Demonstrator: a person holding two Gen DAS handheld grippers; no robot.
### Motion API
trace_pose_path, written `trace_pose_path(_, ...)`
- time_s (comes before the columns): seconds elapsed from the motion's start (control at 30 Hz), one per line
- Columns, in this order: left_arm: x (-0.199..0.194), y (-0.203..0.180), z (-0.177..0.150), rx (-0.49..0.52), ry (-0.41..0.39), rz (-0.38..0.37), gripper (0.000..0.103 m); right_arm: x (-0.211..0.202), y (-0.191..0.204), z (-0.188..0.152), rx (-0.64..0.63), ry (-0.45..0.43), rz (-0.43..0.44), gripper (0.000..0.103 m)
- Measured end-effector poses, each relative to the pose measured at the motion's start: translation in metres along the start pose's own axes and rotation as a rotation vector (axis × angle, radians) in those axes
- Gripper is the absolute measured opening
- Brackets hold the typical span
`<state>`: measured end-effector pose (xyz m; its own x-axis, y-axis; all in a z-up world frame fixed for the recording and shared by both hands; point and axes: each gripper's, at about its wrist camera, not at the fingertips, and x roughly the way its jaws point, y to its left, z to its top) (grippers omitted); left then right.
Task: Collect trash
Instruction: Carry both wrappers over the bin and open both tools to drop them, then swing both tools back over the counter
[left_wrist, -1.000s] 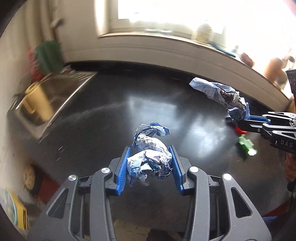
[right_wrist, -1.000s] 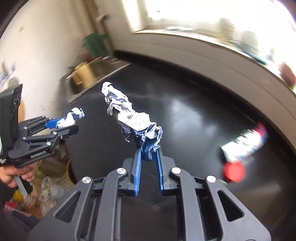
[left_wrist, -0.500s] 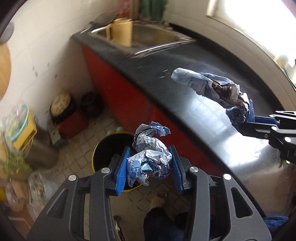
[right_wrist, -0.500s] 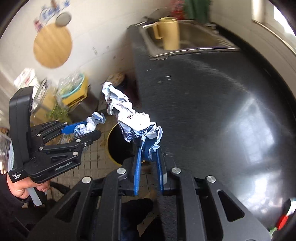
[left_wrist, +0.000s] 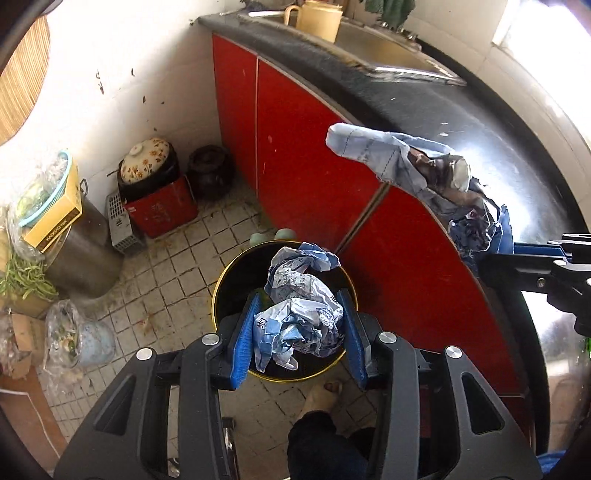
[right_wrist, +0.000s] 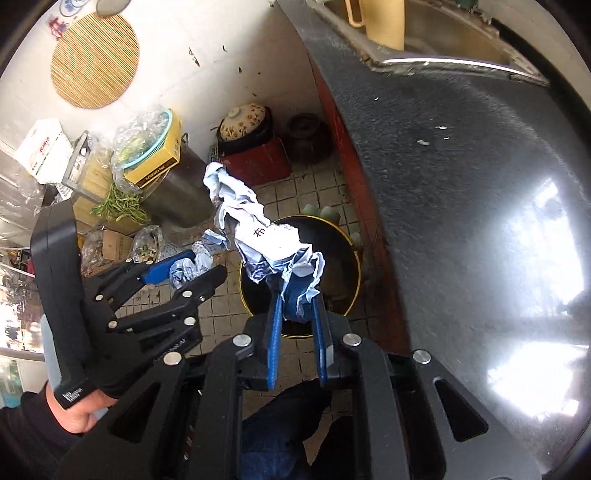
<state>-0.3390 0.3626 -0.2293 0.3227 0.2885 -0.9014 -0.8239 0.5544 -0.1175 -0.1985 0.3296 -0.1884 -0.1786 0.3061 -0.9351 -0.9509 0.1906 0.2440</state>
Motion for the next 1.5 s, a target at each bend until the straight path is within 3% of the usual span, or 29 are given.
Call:
trace_pose_path(0.3,0.022,0.021,0.009,-0.011,0.019,-0.035,0.043,0.019,0.003,0.013,0.022,0.033,-0.003,0.017)
trace_pose_path(0.33,0.024,0.023,0.009,-0.006,0.017,-0.03,0.049,0.022,0.003,0.014,0.025,0.04,-0.001,0.019)
trace_pose_path(0.37,0.024,0.024,0.008,-0.005,0.02,-0.027,0.06,0.024,0.005,0.016,0.027,0.049,-0.005,0.03)
trace_pose_path(0.4,0.025,0.025,0.008,-0.002,0.02,-0.022,0.065,0.026,0.005,0.017,0.028,0.052,-0.008,0.037)
trace_pose_path(0.43,0.025,0.027,0.008,0.001,0.013,-0.017,0.067,0.026,0.005,0.018,0.026,0.048,-0.007,0.051)
trace_pose_path(0.6,0.022,0.035,0.006,-0.016,0.016,-0.008,0.073,0.011,0.005,0.015,0.013,0.014,-0.009,0.055)
trace_pose_path(0.67,0.014,0.032,0.004,-0.009,0.003,-0.004,0.081,-0.005,0.0,0.007,0.009,-0.017,-0.016,0.065)
trace_pose_path(0.8,-0.008,0.01,0.006,0.049,-0.021,0.007,0.09,-0.047,-0.02,-0.014,0.023,-0.096,-0.058,0.074)
trace_pose_path(0.93,-0.035,-0.041,0.017,0.157,-0.064,-0.053,0.093,-0.112,-0.063,-0.051,0.102,-0.223,-0.152,0.081)
trace_pose_path(1.07,-0.049,-0.111,0.031,0.34,-0.116,-0.139,0.094,-0.172,-0.115,-0.104,0.24,-0.326,-0.279,0.081)
trace_pose_path(1.3,-0.065,-0.273,0.041,0.699,-0.133,-0.359,0.094,-0.258,-0.208,-0.245,0.612,-0.443,-0.476,0.081)
trace_pose_path(1.5,-0.086,-0.386,0.015,0.894,-0.12,-0.514,0.094,-0.293,-0.237,-0.353,0.837,-0.481,-0.578,0.081)
